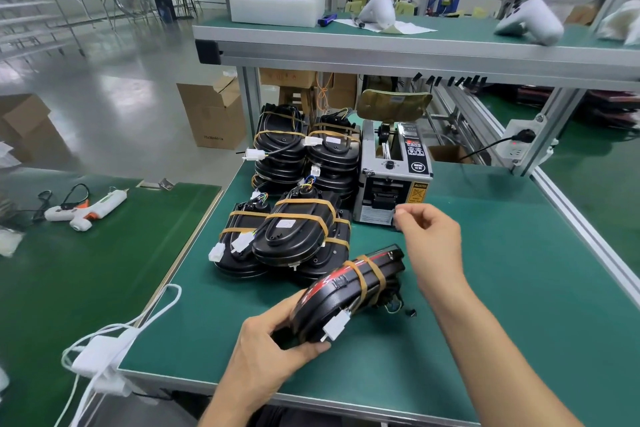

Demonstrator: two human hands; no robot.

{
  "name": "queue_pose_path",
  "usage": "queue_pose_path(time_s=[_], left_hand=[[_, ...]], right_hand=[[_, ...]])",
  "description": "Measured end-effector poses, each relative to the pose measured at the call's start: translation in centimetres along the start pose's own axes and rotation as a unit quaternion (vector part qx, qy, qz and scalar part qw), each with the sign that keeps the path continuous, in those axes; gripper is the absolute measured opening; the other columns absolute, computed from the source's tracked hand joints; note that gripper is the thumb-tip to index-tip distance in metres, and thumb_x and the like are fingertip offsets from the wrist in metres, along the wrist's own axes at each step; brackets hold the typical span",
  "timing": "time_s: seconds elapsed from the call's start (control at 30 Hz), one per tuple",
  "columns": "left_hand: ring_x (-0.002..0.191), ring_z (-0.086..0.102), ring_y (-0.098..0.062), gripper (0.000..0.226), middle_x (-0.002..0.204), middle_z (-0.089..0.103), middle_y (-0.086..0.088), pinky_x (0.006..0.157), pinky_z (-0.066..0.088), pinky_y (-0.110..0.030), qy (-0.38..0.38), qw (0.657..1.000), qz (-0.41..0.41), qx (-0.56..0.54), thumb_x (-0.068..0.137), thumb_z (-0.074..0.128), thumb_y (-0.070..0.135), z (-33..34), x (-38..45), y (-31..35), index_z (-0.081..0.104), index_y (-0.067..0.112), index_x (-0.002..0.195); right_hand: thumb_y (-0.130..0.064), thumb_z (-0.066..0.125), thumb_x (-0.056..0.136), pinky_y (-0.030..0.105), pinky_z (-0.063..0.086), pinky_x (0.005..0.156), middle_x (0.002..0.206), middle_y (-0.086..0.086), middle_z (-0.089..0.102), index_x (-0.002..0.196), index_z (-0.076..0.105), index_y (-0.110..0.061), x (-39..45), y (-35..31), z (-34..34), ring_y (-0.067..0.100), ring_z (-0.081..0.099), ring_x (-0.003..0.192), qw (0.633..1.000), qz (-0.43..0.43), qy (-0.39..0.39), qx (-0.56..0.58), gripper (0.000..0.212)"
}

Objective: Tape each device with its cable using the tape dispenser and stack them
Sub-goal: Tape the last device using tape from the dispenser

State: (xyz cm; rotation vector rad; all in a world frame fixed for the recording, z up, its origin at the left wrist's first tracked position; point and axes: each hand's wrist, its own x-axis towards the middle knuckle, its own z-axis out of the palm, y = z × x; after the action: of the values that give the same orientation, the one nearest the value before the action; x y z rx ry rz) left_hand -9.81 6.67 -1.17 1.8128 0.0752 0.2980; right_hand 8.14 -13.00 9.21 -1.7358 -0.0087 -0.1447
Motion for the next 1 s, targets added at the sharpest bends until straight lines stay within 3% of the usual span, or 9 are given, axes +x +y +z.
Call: queue_pose_path(time_s=[0.1, 0.23, 0.33, 0.4, 0.47, 0.57, 0.7, 0.83, 1.0], left_hand=[[0.122, 0.073, -0.009, 0.074, 0.126, 0.079, 0.013, 0.104, 0.052, -0.016, 0.001, 1.0, 0.002, -0.004, 0.074, 0.098, 0.049, 0.0, 0.0, -0.1, 0.067, 0.047, 0.142], [0.121, 0.074, -0.009, 0.076, 0.124, 0.08, 0.013, 0.104, 0.052, -0.017, 0.002, 1.0, 0.005, -0.005, 0.072, 0.097, 0.054, 0.0, 0.0, 0.1, 0.066, 0.049, 0.142], [0.12, 0.074, -0.009, 0.077, 0.123, 0.08, 0.014, 0.104, 0.052, -0.016, 0.002, 1.0, 0.004, -0.004, 0.07, 0.096, 0.058, -0.1, 0.0, 0.2, 0.066, 0.05, 0.141], [0.12, 0.074, -0.008, 0.076, 0.123, 0.08, 0.013, 0.104, 0.052, -0.016, 0.001, 1.0, 0.008, -0.003, 0.07, 0.097, 0.056, 0.0, 0.0, 0.2, 0.067, 0.05, 0.14], [0.12, 0.074, -0.009, 0.074, 0.123, 0.08, 0.013, 0.105, 0.052, -0.018, 0.0, 1.0, 0.011, -0.003, 0.071, 0.098, 0.049, 0.0, 0.0, 0.2, 0.067, 0.051, 0.139], [0.117, 0.075, -0.008, 0.073, 0.12, 0.081, 0.012, 0.102, 0.052, -0.016, 0.003, 1.0, 0.012, 0.0, 0.072, 0.098, 0.048, 0.0, 0.0, 0.3, 0.068, 0.051, 0.138], [0.113, 0.076, -0.005, 0.072, 0.117, 0.082, 0.012, 0.098, 0.052, -0.011, 0.008, 1.0, 0.015, 0.004, 0.072, 0.098, 0.046, 0.1, -0.1, 0.5, 0.069, 0.051, 0.137], [0.116, 0.075, -0.006, 0.073, 0.119, 0.081, 0.012, 0.102, 0.052, -0.015, 0.002, 1.0, 0.015, 0.01, 0.075, 0.097, 0.032, -0.1, -0.1, -0.1, 0.068, 0.05, 0.139], [0.119, 0.074, -0.007, 0.073, 0.122, 0.08, 0.012, 0.102, 0.051, -0.014, 0.003, 1.0, 0.016, 0.01, 0.075, 0.098, 0.039, -0.1, 0.0, -0.2, 0.067, 0.048, 0.141]], right_hand=[[-0.016, 0.068, 0.091, 0.034, 0.056, 0.08, 0.075, -0.005, 0.075, 0.075, 0.076, -0.022, 4.2, 1.4, 1.3, 0.018, 0.068, 0.08, 0.997, 0.071, 0.006, -0.028, 0.019], [-0.011, 0.069, 0.09, 0.027, 0.051, 0.07, 0.085, 0.003, 0.077, 0.08, 0.075, -0.001, 7.3, 2.3, 2.9, 0.024, 0.073, 0.094, 0.993, 0.106, 0.052, -0.021, 0.015], [-0.009, 0.067, 0.087, 0.032, 0.052, 0.069, 0.081, 0.023, 0.072, 0.088, 0.073, 0.007, 8.1, 2.1, 3.8, 0.012, 0.05, 0.076, 0.99, 0.121, 0.063, -0.014, 0.017], [-0.012, 0.071, 0.088, 0.028, 0.049, 0.066, 0.073, 0.008, 0.068, 0.084, 0.076, 0.003, 8.4, 1.9, 4.2, 0.015, 0.054, 0.075, 0.987, 0.141, 0.072, -0.002, 0.016], [-0.015, 0.076, 0.086, 0.023, 0.046, 0.062, 0.078, 0.0, 0.072, 0.076, 0.077, -0.01, 8.7, 1.7, 4.6, 0.018, 0.062, 0.075, 0.983, 0.161, 0.085, 0.022, 0.011], [-0.016, 0.079, 0.082, 0.02, 0.04, 0.053, 0.08, 0.004, 0.074, 0.078, 0.076, -0.012, 9.0, 1.4, 5.2, 0.021, 0.065, 0.072, 0.975, 0.191, 0.109, 0.041, 0.006], [-0.015, 0.082, 0.08, 0.025, 0.046, 0.066, 0.091, 0.009, 0.076, 0.088, 0.075, -0.007, 9.3, 1.4, 5.8, 0.025, 0.069, 0.079, 0.961, 0.231, 0.13, 0.075, 0.013], [-0.014, 0.082, 0.079, 0.022, 0.043, 0.059, 0.09, 0.009, 0.075, 0.082, 0.071, -0.009, 9.4, 1.5, 6.2, 0.02, 0.063, 0.068, 0.953, 0.244, 0.149, 0.095, 0.013], [-0.015, 0.081, 0.079, 0.029, 0.046, 0.063, 0.085, 0.007, 0.07, 0.074, 0.059, -0.011, 9.1, 1.3, 6.1, 0.023, 0.059, 0.069, 0.956, 0.236, 0.15, 0.093, 0.023]])
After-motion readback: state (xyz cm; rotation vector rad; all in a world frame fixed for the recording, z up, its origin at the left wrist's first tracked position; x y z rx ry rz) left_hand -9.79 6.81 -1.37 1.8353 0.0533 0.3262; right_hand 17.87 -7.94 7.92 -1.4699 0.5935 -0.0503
